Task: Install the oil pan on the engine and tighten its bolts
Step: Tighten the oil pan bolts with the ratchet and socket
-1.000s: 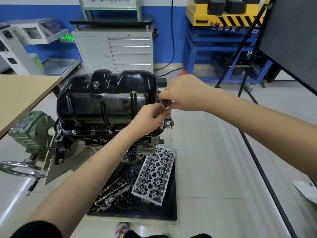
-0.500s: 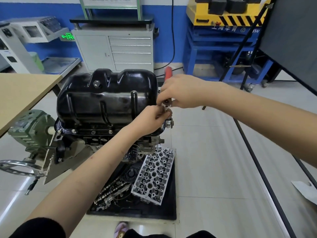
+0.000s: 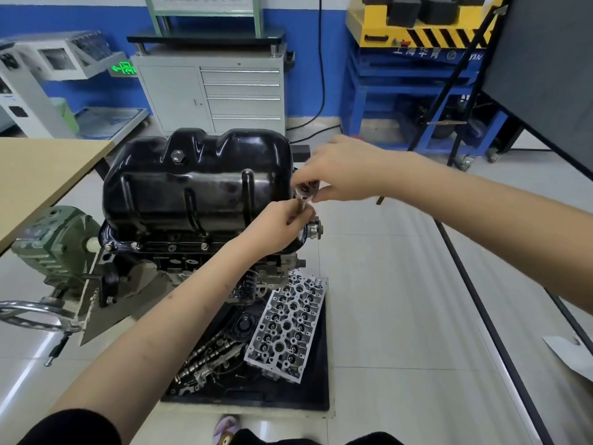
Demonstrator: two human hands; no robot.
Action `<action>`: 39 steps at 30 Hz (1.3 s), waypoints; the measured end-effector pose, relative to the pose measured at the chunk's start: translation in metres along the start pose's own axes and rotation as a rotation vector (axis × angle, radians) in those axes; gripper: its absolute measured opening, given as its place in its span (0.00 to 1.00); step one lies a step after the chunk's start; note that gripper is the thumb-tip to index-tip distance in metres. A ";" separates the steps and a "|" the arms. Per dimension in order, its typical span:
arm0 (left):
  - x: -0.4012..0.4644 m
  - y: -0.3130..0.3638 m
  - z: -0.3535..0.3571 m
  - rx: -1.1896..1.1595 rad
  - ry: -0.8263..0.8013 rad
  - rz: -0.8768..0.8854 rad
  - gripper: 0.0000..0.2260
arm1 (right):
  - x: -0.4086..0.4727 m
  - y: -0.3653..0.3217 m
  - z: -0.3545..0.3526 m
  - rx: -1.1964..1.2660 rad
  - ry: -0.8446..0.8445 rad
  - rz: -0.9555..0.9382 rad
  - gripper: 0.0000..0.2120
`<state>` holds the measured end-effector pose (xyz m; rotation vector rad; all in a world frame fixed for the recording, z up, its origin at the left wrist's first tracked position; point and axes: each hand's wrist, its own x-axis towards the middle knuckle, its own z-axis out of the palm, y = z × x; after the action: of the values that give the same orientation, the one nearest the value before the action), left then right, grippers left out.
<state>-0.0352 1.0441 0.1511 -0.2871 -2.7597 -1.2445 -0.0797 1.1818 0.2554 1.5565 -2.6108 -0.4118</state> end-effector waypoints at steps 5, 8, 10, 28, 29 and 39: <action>-0.002 -0.003 0.003 -0.061 0.010 -0.015 0.11 | -0.001 0.002 0.002 -0.005 0.074 0.048 0.10; -0.007 -0.011 0.011 -0.103 0.073 -0.038 0.08 | -0.006 -0.016 0.021 0.222 0.126 0.243 0.20; -0.013 -0.015 0.021 -0.082 0.109 -0.060 0.05 | -0.008 -0.026 0.032 0.400 0.137 0.326 0.20; -0.017 -0.015 0.037 -0.082 0.242 -0.131 0.08 | -0.006 0.036 0.019 0.155 0.011 0.210 0.22; -0.018 -0.009 0.035 -0.140 0.253 -0.121 0.07 | -0.007 0.035 0.022 0.117 0.033 0.235 0.24; 0.020 0.047 0.012 -0.527 0.508 -0.005 0.19 | -0.031 0.006 0.026 1.065 -0.335 0.432 0.22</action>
<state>-0.0451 1.0857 0.1809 0.0077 -1.9872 -1.7419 -0.0753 1.2164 0.2343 0.9848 -3.5521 0.9823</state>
